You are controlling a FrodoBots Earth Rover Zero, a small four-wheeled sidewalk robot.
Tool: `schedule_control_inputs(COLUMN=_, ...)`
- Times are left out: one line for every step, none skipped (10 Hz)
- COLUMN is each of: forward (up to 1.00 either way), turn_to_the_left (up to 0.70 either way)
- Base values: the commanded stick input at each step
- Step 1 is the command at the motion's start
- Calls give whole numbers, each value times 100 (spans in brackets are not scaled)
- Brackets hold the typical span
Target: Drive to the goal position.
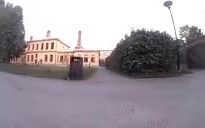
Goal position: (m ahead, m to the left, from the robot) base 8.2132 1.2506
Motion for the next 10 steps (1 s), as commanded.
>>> schedule_control_inputs(forward=50, turn_to_the_left=0)
schedule_control_inputs(forward=50, turn_to_the_left=0)
schedule_control_inputs(forward=50, turn_to_the_left=0)
schedule_control_inputs(forward=50, turn_to_the_left=0)
schedule_control_inputs(forward=50, turn_to_the_left=0)
schedule_control_inputs(forward=50, turn_to_the_left=0)
schedule_control_inputs(forward=50, turn_to_the_left=16)
schedule_control_inputs(forward=50, turn_to_the_left=50)
schedule_control_inputs(forward=50, turn_to_the_left=50)
schedule_control_inputs(forward=50, turn_to_the_left=50)
